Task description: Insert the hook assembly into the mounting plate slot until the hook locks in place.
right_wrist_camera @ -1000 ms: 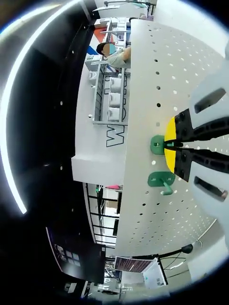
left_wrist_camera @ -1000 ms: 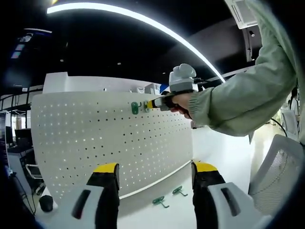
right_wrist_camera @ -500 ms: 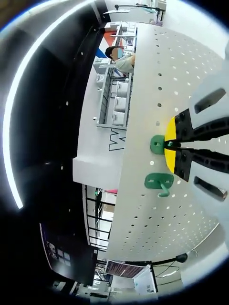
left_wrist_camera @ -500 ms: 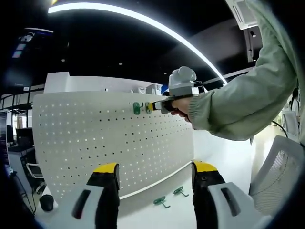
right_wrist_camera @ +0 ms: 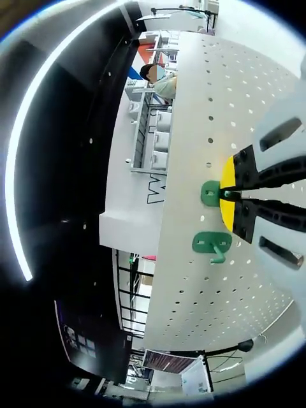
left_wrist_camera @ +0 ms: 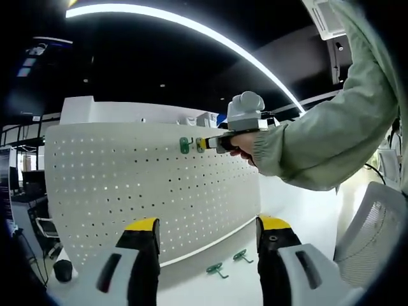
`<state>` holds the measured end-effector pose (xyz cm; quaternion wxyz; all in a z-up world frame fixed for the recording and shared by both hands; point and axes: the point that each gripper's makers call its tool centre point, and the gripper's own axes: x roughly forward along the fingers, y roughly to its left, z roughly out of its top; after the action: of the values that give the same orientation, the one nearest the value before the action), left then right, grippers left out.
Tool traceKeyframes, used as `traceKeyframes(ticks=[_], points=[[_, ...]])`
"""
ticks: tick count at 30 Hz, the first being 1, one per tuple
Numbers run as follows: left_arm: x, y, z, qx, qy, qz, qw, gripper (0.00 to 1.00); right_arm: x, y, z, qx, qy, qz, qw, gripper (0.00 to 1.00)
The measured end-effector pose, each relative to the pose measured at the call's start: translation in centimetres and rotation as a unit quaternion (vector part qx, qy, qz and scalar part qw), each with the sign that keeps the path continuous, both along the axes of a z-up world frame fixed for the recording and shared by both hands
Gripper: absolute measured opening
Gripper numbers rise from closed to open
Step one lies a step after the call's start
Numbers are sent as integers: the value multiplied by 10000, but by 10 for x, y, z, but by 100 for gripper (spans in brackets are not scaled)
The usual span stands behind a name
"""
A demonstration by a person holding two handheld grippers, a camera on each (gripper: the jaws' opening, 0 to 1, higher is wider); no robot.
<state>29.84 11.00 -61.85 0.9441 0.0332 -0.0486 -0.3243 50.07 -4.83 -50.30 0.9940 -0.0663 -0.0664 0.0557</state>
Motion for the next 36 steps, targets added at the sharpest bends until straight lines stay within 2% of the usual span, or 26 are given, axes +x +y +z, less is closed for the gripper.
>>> traceKeyframes(ticks=[9,21,25,36], points=[[1,1,0,-6,13,24,10000,63,0,1,-1,-35,28,61,10000,3],[1,2,-1,22,-6,44,10000,63,-4,4,1,-154,-7,133,9998,16],[1,2,-1,36,-14,48,10000,63,-7,3,-5,-105,176,115,9997,22],[0,1,-2,85,-16,38,10000,63,-20,-1,-9,-73,241,138,9996,29]])
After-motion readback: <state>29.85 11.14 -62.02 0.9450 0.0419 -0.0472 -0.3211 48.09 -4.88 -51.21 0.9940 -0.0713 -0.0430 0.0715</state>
